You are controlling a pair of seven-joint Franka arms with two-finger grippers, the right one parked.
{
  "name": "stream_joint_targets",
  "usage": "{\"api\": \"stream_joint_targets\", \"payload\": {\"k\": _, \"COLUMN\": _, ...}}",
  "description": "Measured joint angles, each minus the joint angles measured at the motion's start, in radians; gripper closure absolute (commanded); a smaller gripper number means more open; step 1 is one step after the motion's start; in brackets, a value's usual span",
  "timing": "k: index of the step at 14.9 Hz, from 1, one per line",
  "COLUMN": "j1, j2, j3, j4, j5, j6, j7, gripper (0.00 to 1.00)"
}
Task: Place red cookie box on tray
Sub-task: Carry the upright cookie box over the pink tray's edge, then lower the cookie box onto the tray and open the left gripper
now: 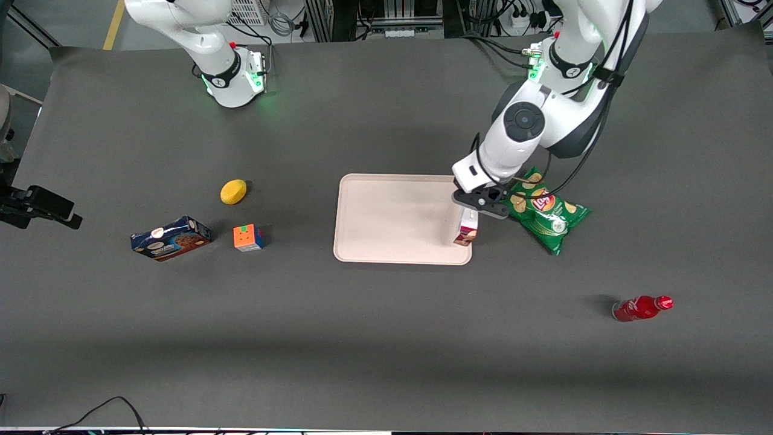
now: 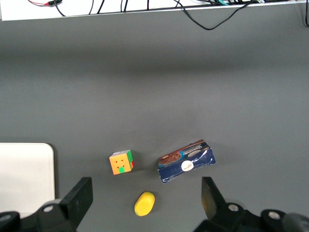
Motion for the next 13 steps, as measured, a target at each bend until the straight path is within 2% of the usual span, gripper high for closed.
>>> {"api": "stream_joint_targets", "payload": {"k": 6, "j1": -0.030, "j2": 0.139, "j3": 0.000, "j4": 0.006, "j5": 0.026, "j6": 0.135, "j7": -0.160, "gripper": 1.00}}
{"api": "stream_joint_targets", "payload": {"k": 9, "j1": -0.031, "j2": 0.156, "j3": 0.001, "j4": 0.017, "j5": 0.027, "j6": 0.145, "j7": -0.193, "gripper": 1.00}}
{"api": "stream_joint_targets", "payload": {"k": 10, "j1": -0.031, "j2": 0.157, "j3": 0.001, "j4": 0.017, "j5": 0.027, "j6": 0.145, "j7": -0.200, "gripper": 0.91}}
{"api": "stream_joint_targets", "payload": {"k": 12, "j1": -0.033, "j2": 0.159, "j3": 0.002, "j4": 0.018, "j5": 0.028, "j6": 0.146, "j7": -0.209, "gripper": 0.28}}
{"api": "stream_joint_targets", "payload": {"k": 13, "j1": -0.033, "j2": 0.159, "j3": 0.003, "j4": 0.019, "j5": 0.028, "j6": 0.146, "j7": -0.210, "gripper": 0.00}}
